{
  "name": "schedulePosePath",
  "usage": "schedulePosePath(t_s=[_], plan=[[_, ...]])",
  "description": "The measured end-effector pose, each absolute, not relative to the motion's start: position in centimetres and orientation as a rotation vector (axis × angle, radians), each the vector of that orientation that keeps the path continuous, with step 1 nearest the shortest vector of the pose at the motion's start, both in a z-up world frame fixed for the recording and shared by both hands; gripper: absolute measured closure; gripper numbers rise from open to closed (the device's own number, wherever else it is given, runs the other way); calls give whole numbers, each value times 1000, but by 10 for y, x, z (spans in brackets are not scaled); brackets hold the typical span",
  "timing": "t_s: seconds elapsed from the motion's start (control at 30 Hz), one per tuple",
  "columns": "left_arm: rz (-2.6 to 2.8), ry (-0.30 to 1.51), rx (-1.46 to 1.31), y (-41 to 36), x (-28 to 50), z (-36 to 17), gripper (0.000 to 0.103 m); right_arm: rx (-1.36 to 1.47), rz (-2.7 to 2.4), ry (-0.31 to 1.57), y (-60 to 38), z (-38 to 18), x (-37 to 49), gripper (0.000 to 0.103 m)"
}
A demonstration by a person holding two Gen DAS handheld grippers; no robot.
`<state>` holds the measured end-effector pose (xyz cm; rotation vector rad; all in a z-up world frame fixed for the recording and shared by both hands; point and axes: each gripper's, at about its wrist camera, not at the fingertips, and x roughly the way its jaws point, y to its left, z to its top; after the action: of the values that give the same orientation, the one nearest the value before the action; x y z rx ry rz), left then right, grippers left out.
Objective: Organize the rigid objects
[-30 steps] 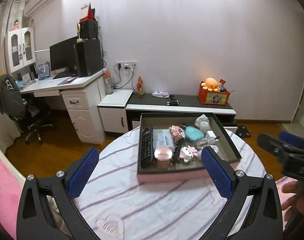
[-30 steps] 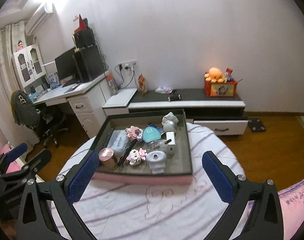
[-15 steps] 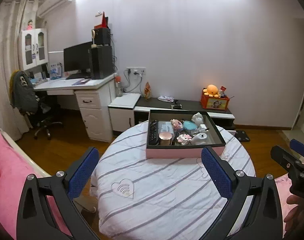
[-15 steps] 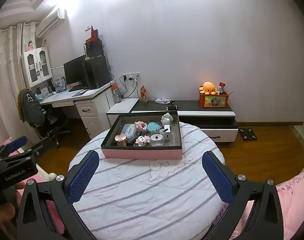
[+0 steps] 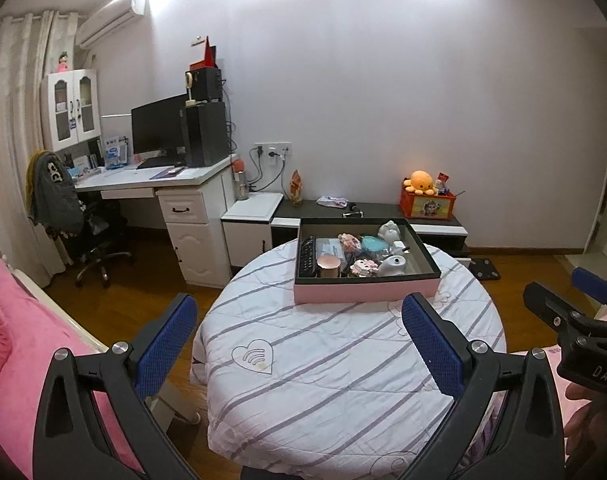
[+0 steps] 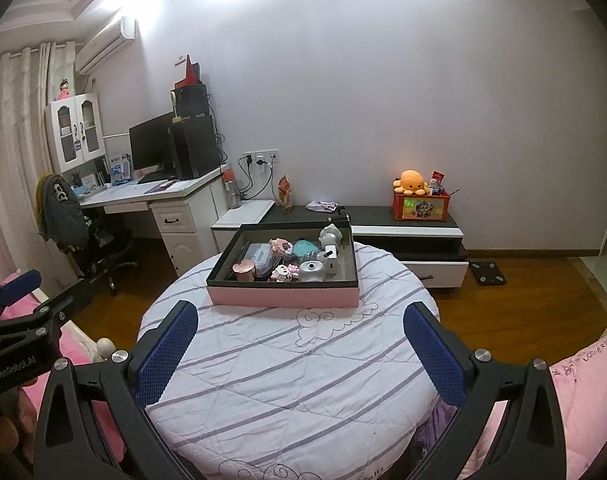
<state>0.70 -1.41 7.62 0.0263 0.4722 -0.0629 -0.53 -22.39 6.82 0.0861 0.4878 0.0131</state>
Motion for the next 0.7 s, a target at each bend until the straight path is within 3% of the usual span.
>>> schedulePosePath(t_s=[0.7], plan=[[-85,488,3,-13,13,71,0,79,11,506,-223,67,0,0]])
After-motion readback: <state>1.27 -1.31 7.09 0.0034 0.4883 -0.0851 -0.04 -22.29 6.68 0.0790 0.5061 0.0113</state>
